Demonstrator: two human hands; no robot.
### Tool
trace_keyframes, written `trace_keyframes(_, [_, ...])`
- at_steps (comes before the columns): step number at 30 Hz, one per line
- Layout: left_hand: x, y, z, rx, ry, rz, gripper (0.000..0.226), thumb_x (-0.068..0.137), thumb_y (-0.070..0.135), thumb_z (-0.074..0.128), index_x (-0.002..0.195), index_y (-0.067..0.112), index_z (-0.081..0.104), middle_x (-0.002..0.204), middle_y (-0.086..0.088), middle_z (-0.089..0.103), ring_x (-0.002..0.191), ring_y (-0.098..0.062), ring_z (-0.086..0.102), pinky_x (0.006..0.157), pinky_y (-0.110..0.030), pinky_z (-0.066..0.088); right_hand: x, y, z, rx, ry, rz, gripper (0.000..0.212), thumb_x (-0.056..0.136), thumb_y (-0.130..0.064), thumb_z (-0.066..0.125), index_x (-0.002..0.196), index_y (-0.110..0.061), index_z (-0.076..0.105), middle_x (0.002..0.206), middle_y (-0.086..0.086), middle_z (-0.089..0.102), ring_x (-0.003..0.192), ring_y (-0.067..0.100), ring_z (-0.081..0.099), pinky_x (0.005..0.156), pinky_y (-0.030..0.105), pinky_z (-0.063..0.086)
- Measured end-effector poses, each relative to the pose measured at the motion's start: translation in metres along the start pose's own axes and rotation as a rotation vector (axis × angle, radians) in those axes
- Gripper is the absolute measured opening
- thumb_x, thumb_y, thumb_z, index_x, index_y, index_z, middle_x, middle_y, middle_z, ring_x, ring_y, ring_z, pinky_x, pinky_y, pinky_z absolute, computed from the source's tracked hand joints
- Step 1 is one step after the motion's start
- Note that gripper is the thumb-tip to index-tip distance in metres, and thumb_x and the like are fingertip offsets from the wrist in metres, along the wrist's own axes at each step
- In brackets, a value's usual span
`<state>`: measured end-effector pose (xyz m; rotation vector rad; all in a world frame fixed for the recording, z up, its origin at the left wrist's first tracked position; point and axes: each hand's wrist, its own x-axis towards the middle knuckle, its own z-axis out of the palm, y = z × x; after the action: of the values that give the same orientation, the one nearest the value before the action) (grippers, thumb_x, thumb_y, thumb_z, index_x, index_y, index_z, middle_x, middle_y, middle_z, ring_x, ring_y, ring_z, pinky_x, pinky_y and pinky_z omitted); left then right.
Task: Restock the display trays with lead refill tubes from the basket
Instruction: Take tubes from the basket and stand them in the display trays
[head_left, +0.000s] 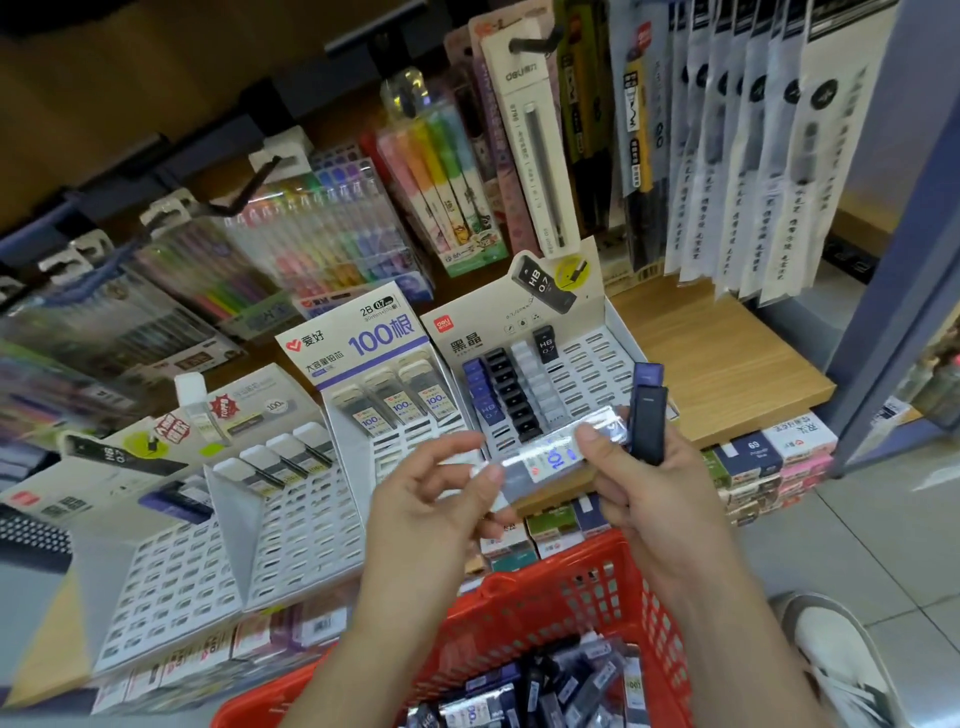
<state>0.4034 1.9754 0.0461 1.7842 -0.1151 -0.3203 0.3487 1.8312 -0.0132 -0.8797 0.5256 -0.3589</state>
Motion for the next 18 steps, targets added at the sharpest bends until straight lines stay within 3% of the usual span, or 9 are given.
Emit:
trace_keyframes(3, [0.014, 0.005, -0.025, -0.035, 0.052, -0.031, 0.021, 0.073, 0.005, 0.075, 0.092, 0.015, 0.074, 0.087, -0.016, 0.071, 0.062, -0.021, 0.067, 0.058, -0.021, 0.054, 0.001, 0.003, 0.006, -0.18, -0.114, 0.034, 0.011, 0.088, -0.012, 0.069, 0.092, -0.009, 0.06, 0.057, -0.002, 0.041, 0.044, 0.006, 0.035, 0.04, 0.016, 0.028])
trace_keyframes(6, [0.024, 0.01, -0.046, 0.039, 0.008, -0.027, 0.02, 0.072, 0.003, 0.075, 0.089, 0.013, 0.074, 0.085, -0.018, 0.072, 0.063, -0.018, 0.065, 0.058, -0.018, 0.053, 0.0, 0.006, 0.015, -0.425, -0.259, -0.015, 0.004, 0.096, -0.017, 0.06, 0.096, -0.019, 0.063, 0.049, -0.013, 0.056, 0.043, -0.002, 0.047, 0.048, 0.013, 0.032])
trace_keyframes(8, [0.031, 0.017, -0.059, 0.125, 0.046, 0.048, 0.018, 0.073, 0.004, 0.075, 0.087, 0.015, 0.075, 0.083, -0.014, 0.073, 0.066, -0.016, 0.066, 0.061, -0.017, 0.052, -0.001, 0.009, 0.021, -0.485, -0.26, -0.039, 0.008, 0.098, -0.024, 0.057, 0.101, -0.025, 0.064, 0.061, -0.011, 0.067, 0.047, -0.001, 0.047, 0.054, 0.018, 0.037])
trace_keyframes(11, [0.052, 0.029, -0.082, 0.292, 0.2, 0.223, 0.018, 0.077, 0.005, 0.074, 0.081, 0.023, 0.073, 0.075, 0.0, 0.073, 0.068, -0.01, 0.065, 0.064, -0.016, 0.051, -0.001, 0.013, 0.026, -0.426, -0.189, -0.019, 0.009, 0.097, -0.027, 0.057, 0.097, -0.032, 0.065, 0.074, -0.003, 0.066, 0.046, 0.004, 0.042, 0.048, 0.019, 0.035])
trace_keyframes(14, [0.076, 0.033, -0.099, 0.622, 0.308, 0.316, 0.01, 0.082, 0.018, 0.073, 0.083, 0.027, 0.071, 0.076, 0.014, 0.069, 0.07, -0.002, 0.063, 0.066, -0.013, 0.046, 0.001, 0.014, 0.027, -0.341, -0.134, 0.009, 0.014, 0.098, -0.021, 0.052, 0.099, -0.027, 0.065, 0.077, 0.002, 0.063, 0.048, 0.002, 0.043, 0.044, 0.015, 0.033])
trace_keyframes(18, [0.1, 0.022, -0.099, 0.896, 0.26, 0.373, 0.017, 0.084, 0.021, 0.072, 0.099, 0.015, 0.074, 0.094, 0.0, 0.073, 0.082, -0.01, 0.061, 0.077, -0.022, 0.046, -0.001, 0.014, 0.032, -0.298, -0.13, 0.0, 0.018, 0.101, -0.016, 0.049, 0.103, -0.022, 0.065, 0.074, 0.004, 0.058, 0.051, 0.01, 0.042, 0.048, 0.022, 0.036])
